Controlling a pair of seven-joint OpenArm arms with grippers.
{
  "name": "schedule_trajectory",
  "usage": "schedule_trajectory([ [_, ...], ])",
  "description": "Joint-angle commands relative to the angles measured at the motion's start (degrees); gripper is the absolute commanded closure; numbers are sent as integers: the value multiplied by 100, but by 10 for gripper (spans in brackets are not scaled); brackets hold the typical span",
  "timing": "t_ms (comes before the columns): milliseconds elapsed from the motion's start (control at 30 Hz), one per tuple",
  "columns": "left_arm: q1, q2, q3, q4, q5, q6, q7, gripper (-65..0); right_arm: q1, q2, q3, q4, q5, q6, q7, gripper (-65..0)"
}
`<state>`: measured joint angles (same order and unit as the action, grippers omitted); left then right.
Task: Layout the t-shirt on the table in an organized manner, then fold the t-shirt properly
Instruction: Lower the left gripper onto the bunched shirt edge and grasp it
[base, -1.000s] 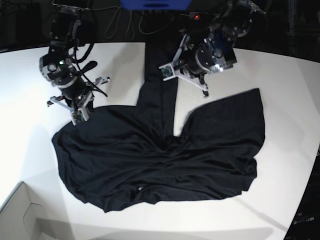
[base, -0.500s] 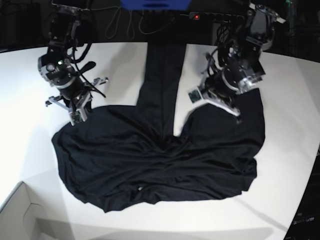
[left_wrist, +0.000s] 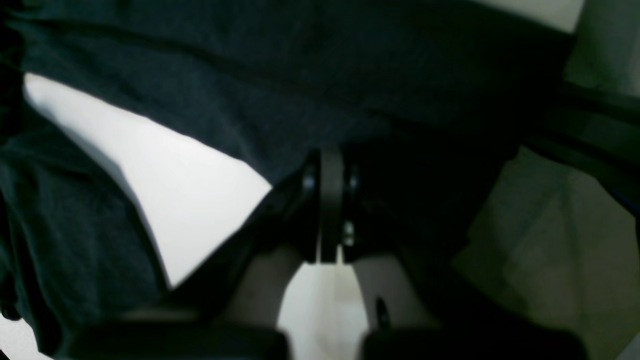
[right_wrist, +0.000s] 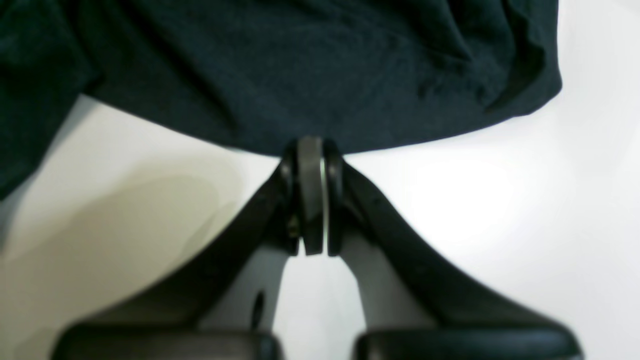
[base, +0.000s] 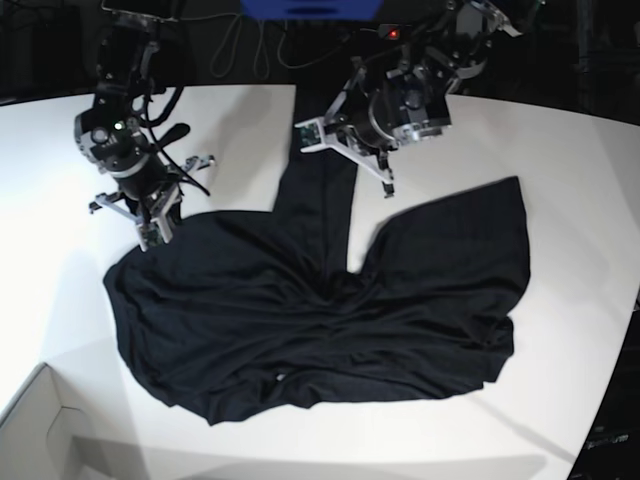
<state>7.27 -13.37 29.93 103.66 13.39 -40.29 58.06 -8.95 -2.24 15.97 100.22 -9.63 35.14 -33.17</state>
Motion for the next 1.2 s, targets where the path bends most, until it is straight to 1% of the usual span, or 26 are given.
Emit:
schedule_trajectory([
  [0, -45, -4, 53, 65, -16, 29, -61, -1, 55, 17, -1, 118, 62, 7, 130, 0],
  [133, -45, 13, 97, -401, -16, 29, -79, -1, 55, 17, -1, 118, 62, 7, 130, 0],
  [233, -283, -83, 44, -876, -16, 29, -88, -1, 55, 17, -1, 118, 62, 7, 130, 0],
  [333, -459, -532, 26, -1271, -60, 29, -413, -1, 55, 17, 122, 118, 62, 7, 130, 0],
  [367, -520, -637, -26, -1412, -60, 29, -545, -1, 82, 17, 201, 118, 62, 7, 130, 0],
  [433, -599, -725, -299, -1614, -68, 29, -703, -1, 108, 17, 289, 118, 62, 7, 130, 0],
  [533, -775, -751, -747, -1878, -24, 29, -756, 0, 117, 17, 289, 118, 62, 7, 130, 0],
  [633, -1127, -760, -1020, -2168, -24, 29, -808, 0, 117, 17, 289, 118, 62, 7, 130, 0],
  [767, -1593, -769, -1204, -2748, -16, 29, -1028, 0, 117, 17, 289, 127, 62, 7, 130, 0],
  [833, -1830, -769, -1222, -2968, -16, 29, -1028, 0, 117, 26, 289, 127, 62, 7, 130, 0],
  [967, -2155, -848, -1231, -2941, -68, 29, -1002, 0, 117, 123, 289, 197, 62, 7, 121, 0],
  [1100, -2287, -848, -1248, -2159, -77, 29, -940, 0, 108, 132, 298, 356, 62, 7, 121, 0],
  [1167, -2287, -839, -1248, -1763, -42, 29, -633, 0, 108, 132, 298, 417, 62, 7, 121, 0],
])
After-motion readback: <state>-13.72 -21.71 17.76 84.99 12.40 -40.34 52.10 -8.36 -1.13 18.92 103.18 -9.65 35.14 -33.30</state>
